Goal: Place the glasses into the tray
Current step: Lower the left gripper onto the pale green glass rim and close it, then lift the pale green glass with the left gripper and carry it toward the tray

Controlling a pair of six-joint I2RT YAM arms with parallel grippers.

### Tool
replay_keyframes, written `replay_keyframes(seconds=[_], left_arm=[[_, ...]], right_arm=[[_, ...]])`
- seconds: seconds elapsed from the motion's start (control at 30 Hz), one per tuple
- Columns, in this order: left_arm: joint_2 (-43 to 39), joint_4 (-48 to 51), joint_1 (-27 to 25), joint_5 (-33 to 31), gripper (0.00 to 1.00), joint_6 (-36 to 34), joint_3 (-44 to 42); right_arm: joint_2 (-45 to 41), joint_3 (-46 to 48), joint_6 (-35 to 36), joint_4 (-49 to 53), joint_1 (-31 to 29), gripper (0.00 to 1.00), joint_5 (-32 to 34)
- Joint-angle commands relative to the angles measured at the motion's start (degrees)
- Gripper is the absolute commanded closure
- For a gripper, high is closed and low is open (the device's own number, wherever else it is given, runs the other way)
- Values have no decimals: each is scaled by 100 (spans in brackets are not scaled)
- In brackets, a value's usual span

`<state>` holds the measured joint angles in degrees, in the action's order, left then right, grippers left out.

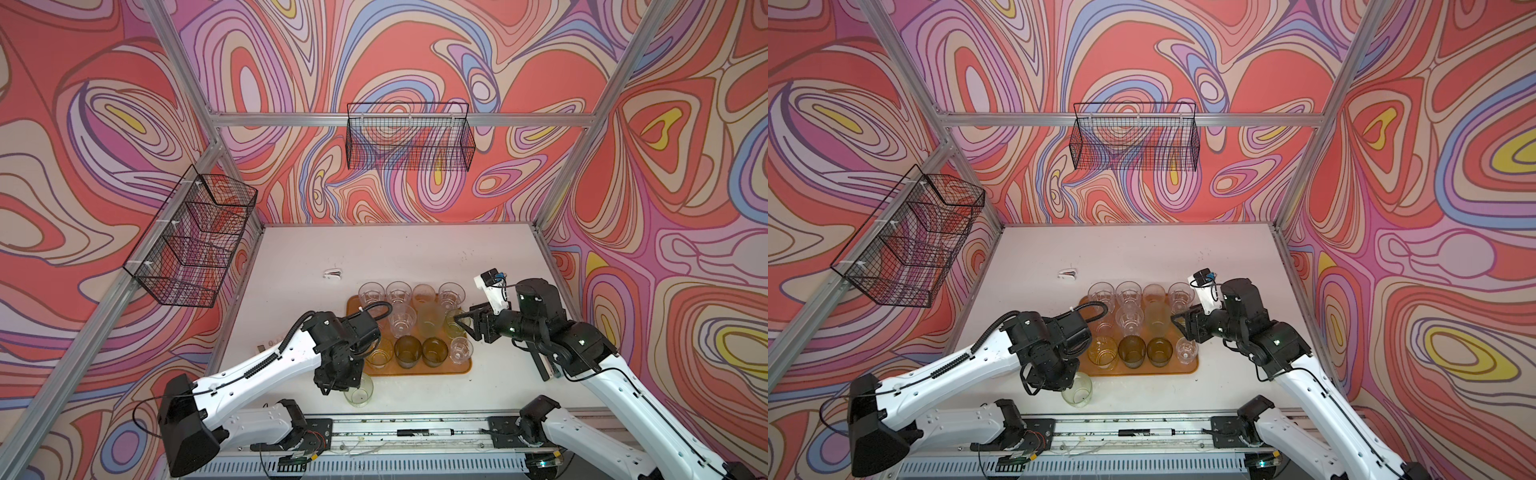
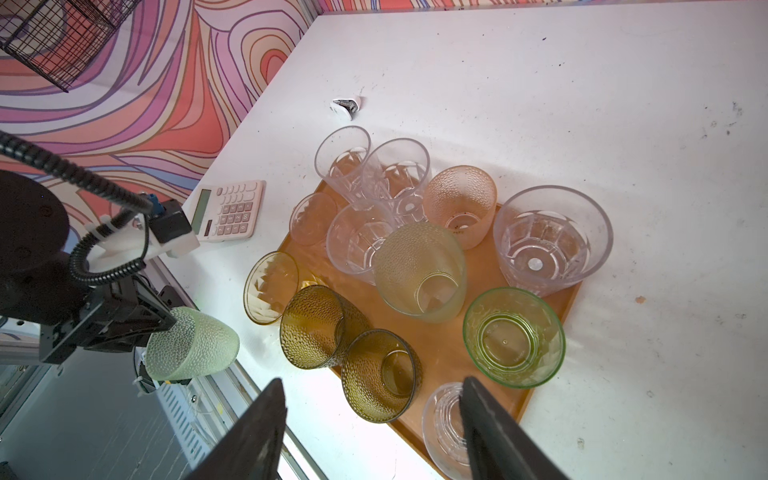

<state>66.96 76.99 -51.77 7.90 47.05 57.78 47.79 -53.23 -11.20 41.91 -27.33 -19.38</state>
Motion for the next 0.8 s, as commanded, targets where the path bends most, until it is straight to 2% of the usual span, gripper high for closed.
replay_keyframes(seconds=[0.0,0.33,0.77], left_arm=[[-189,540,176,-25,100,-158,91],[-298,822,699,-97,100,-382,128],[-83,764,1771,-147,100,-948,402]], right_arm=[[4,79,52,-103,10,31,-66],[-7,84,52,-96,9,31,-70],[-42,93,48,-78,9,31,-57]])
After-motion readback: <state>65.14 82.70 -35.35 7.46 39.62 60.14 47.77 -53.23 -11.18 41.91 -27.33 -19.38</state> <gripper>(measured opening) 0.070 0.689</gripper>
